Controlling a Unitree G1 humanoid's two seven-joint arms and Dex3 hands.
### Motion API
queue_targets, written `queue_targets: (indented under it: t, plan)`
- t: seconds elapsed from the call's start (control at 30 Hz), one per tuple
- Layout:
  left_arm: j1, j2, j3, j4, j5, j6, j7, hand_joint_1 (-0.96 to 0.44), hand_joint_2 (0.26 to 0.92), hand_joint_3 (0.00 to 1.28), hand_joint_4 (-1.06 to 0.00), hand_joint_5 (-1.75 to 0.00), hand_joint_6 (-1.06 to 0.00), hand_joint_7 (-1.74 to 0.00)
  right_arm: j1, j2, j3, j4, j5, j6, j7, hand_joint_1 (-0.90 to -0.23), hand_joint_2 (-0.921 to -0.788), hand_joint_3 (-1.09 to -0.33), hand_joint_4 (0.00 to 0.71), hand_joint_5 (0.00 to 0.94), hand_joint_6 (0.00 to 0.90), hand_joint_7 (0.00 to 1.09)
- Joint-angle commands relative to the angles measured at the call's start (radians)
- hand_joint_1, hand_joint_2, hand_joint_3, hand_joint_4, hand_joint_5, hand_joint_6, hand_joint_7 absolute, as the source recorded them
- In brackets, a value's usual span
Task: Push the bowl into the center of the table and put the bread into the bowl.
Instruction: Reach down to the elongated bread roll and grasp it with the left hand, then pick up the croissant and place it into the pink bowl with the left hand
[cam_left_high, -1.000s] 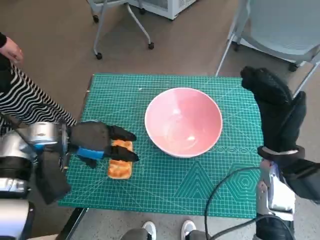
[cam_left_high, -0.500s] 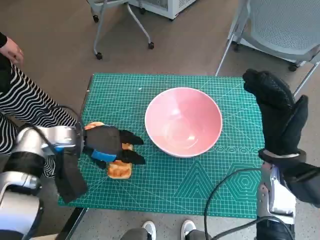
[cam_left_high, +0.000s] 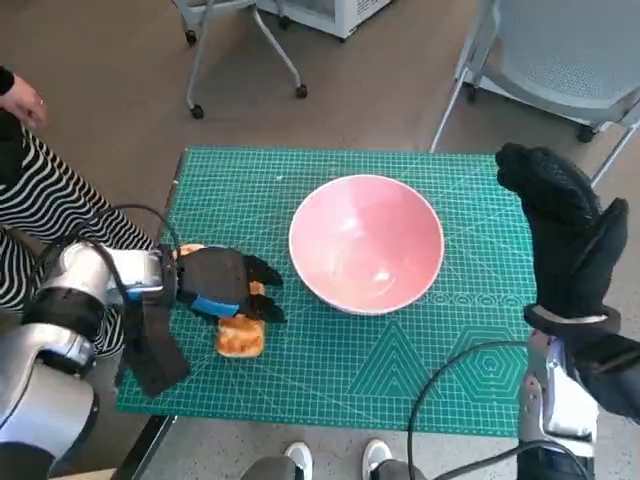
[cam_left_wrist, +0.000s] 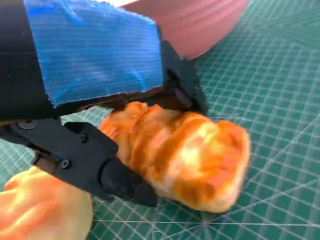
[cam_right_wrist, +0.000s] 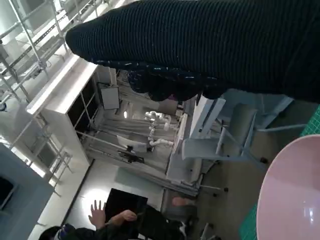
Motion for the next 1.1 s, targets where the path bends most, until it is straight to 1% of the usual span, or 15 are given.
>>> queue_targets:
  t: [0.03,0.13,0.27,0.33,0.4,0.53,0.7,0.83,0.9,1.03,1.1]
  plan:
    - [-0.020,-0.005,-0.058,0.035,0.027,0.024,0.033,0.00,0.919,0.15,-0.58,-1.12,-0.55,-1.30,0.036,-0.001,-0.002,-0.001,-0.014,0.004,-0.010,-0.687,-0.921,-0.757,0.195,0.003,0.103,0.54]
    - [-0.028,-0.002,-0.079,0.043,0.020,0.028,0.048,0.00,0.920,0.12,-0.63,-1.13,-0.57,-1.29,0.039,0.001,-0.002,-0.003,-0.015,0.004,-0.011,-0.692,-0.921,-0.757,0.194,0.003,0.103,0.54]
    - [-0.036,0.008,-0.092,0.042,0.002,0.016,0.051,0.00,0.920,0.10,-0.66,-1.13,-0.59,-1.27,0.041,0.002,-0.002,-0.002,-0.014,0.000,-0.011,-0.694,-0.921,-0.757,0.193,0.002,0.103,0.54]
    - [-0.040,0.016,-0.089,0.036,-0.017,0.000,0.040,0.00,0.920,0.09,-0.67,-1.13,-0.60,-1.26,0.042,0.002,-0.003,0.001,-0.014,-0.003,-0.010,-0.695,-0.921,-0.757,0.192,0.001,0.103,0.54]
    - [-0.043,0.025,-0.083,0.030,-0.035,-0.018,0.025,0.00,0.921,0.09,-0.67,-1.13,-0.60,-1.25,0.042,0.002,-0.003,0.002,-0.015,-0.006,-0.011,-0.695,-0.921,-0.757,0.192,0.001,0.102,0.54]
    - [-0.048,0.057,-0.048,-0.002,-0.112,-0.090,-0.053,0.00,0.921,0.08,-0.68,-1.11,-0.61,-1.24,0.042,0.004,-0.002,0.006,-0.017,-0.010,-0.012,-0.695,-0.921,-0.757,0.191,0.000,0.102,0.54]
    - [-0.037,0.064,-0.028,-0.018,-0.154,-0.097,-0.113,0.00,0.920,0.07,-0.69,-1.11,-0.62,-1.24,0.042,0.004,-0.001,0.006,-0.018,-0.011,-0.013,-0.695,-0.921,-0.758,0.190,0.000,0.102,0.54]
    - [-0.074,0.116,0.031,-0.046,-0.356,-0.246,-0.284,0.00,0.920,0.06,-0.69,-1.11,-0.64,-1.21,0.042,0.008,0.001,0.018,-0.016,-0.022,-0.008,-0.695,-0.921,-0.759,0.190,0.000,0.098,0.54]
    - [-0.088,0.129,0.040,-0.049,-0.452,-0.281,-0.355,0.00,0.920,0.06,-0.68,-1.10,-0.66,-1.21,0.042,0.008,0.001,0.020,-0.013,-0.024,-0.005,-0.695,-0.921,-0.761,0.191,0.000,0.097,0.54]
    - [-0.124,0.155,0.014,-0.065,-0.691,-0.316,-0.485,0.00,0.920,0.06,-0.67,-1.10,-0.67,-1.20,0.042,0.006,-0.001,0.021,-0.008,-0.027,0.000,-0.695,-0.921,-0.762,0.191,0.000,0.095,0.54]
    - [-0.127,0.178,-0.015,-0.124,-0.849,-0.284,-0.556,0.00,0.920,0.07,-0.65,-1.11,-0.67,-1.21,0.041,0.004,-0.003,0.024,-0.003,-0.028,0.003,-0.693,-0.921,-0.763,0.190,0.000,0.092,0.54]
